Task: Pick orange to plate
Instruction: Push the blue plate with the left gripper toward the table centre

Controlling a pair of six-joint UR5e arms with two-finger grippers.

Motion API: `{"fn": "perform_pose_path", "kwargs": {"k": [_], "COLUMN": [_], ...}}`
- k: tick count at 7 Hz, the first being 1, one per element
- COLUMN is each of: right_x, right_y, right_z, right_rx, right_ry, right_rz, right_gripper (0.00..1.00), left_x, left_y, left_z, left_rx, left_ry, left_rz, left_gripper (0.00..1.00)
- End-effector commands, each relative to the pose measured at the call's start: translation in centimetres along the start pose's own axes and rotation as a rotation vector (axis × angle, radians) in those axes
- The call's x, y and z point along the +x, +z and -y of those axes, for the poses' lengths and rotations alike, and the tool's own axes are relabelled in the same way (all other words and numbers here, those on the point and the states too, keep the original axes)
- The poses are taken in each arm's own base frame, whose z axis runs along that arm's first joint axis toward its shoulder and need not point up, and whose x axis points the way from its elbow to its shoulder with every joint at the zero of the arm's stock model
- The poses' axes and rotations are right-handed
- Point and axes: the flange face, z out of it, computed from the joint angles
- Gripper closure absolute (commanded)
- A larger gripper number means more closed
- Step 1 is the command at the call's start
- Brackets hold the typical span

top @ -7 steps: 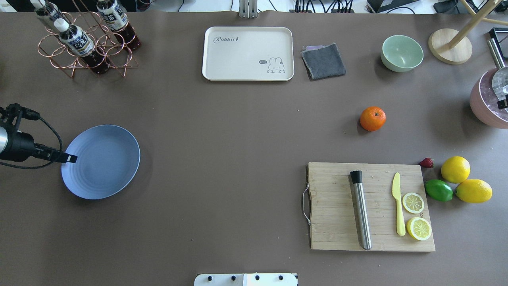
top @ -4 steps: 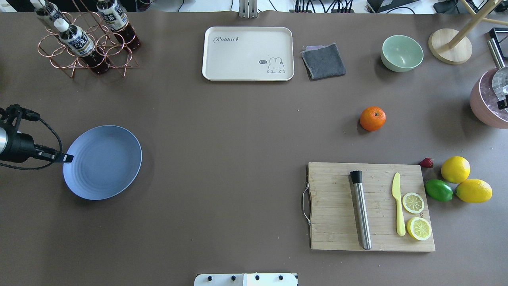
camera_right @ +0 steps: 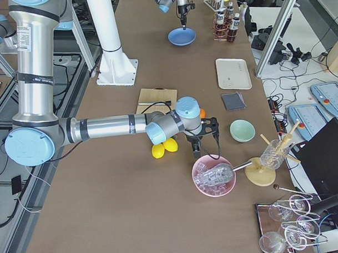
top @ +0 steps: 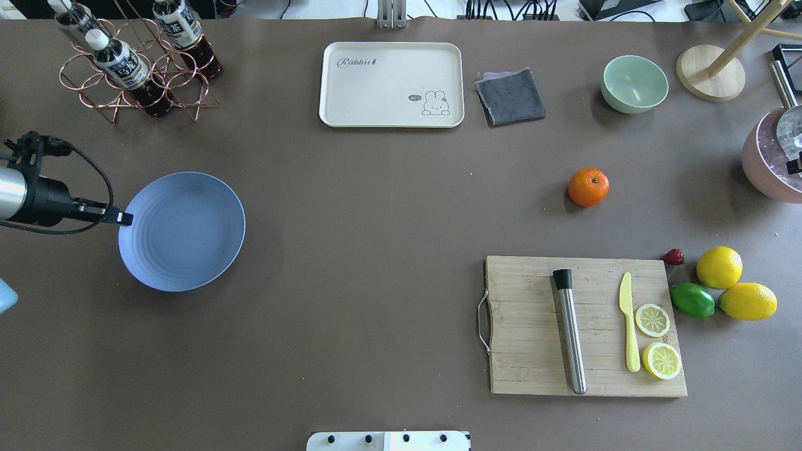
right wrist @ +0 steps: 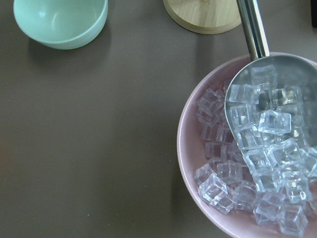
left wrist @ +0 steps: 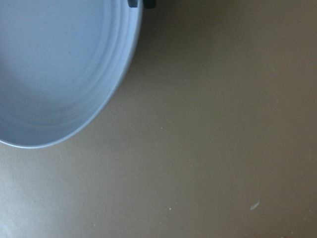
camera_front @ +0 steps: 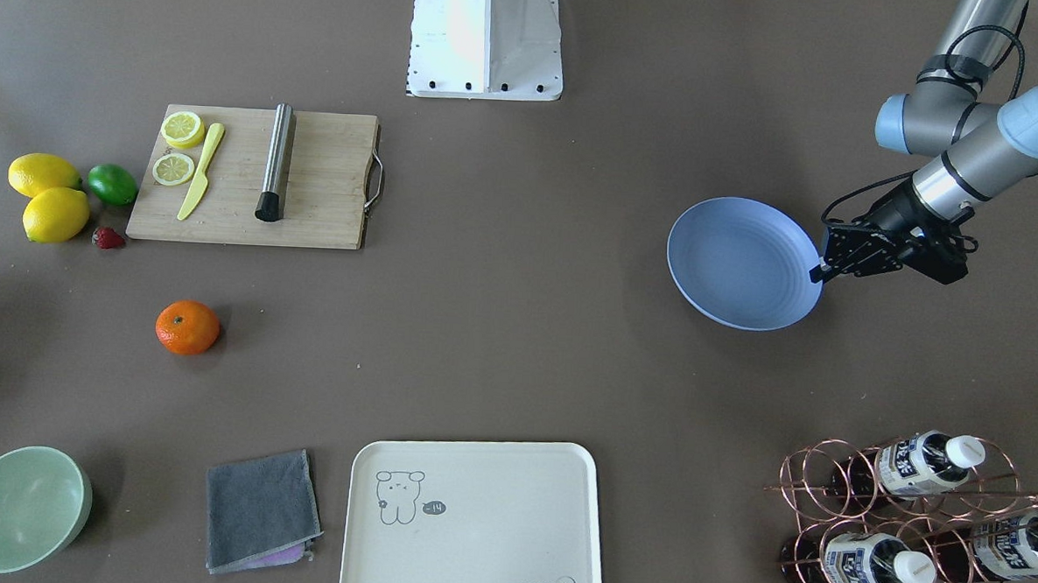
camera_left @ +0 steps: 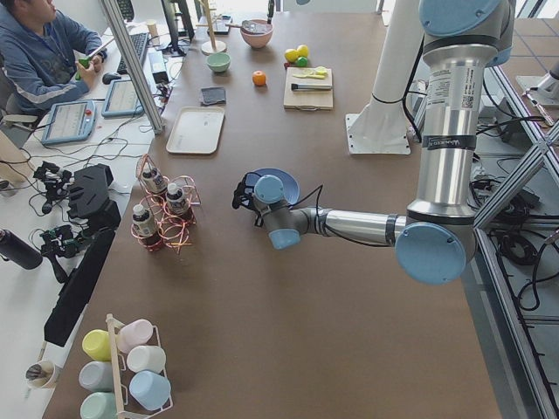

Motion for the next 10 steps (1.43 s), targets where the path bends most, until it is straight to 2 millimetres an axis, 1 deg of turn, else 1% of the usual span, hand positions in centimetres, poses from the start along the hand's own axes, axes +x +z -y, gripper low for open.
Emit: {"fn": "perform_pose_path", "kwargs": {"k": [1,2,3,4,5,6,7,8,9,10], "right_x": [0.0,0.0,0.0,0.0,-0.1,-0.1,-0.1,-0.1,-0.4,-1.1], "right_y": [0.0,0.0,-0.1,-0.1,-0.1,-0.1,-0.1,-0.1,-0.1,0.1], "right_z": [-0.1,-0.2,-0.1,-0.1,-0.1,-0.1,-0.1,0.0,0.2,0.5], "right_rx": [0.0,-0.001,0.001,0.0,0.001,0.001,0.0,0.001,0.002,0.002], "right_ry": [0.0,0.001,0.001,0.002,0.001,0.001,0.001,-0.002,-0.007,-0.018], "right_rz": [0.0,-0.001,0.0,0.0,0.0,0.0,0.002,0.002,0.004,0.008], "right_gripper": [0.0,0.0,0.0,0.0,0.0,0.0,0.0,0.0,0.0,0.0], "left_x": [11.9,16.6,23.0,28.4,30.5,32.6,33.1,32.8,32.5,32.5], "left_y": [1.1,2.8,6.8,8.6,10.6,13.2,14.4,14.7,14.8,14.1], "left_z": [7.7,8.7,7.9,7.8,6.5,5.7,6.0,6.0,5.9,6.1], "left_rx": [-0.006,-0.019,-0.041,-0.055,-0.065,-0.035,-0.03,-0.032,-0.033,-0.025], "left_ry": [-0.071,-0.068,-0.043,-0.079,-0.068,-0.06,-0.06,-0.06,-0.052,-0.051], "left_rz": [0.014,0.043,0.073,0.101,0.103,0.122,0.136,0.14,0.14,0.136], "left_gripper": [1.0,1.0,1.0,1.0,1.0,1.0,1.0,1.0,0.42,0.03]}}
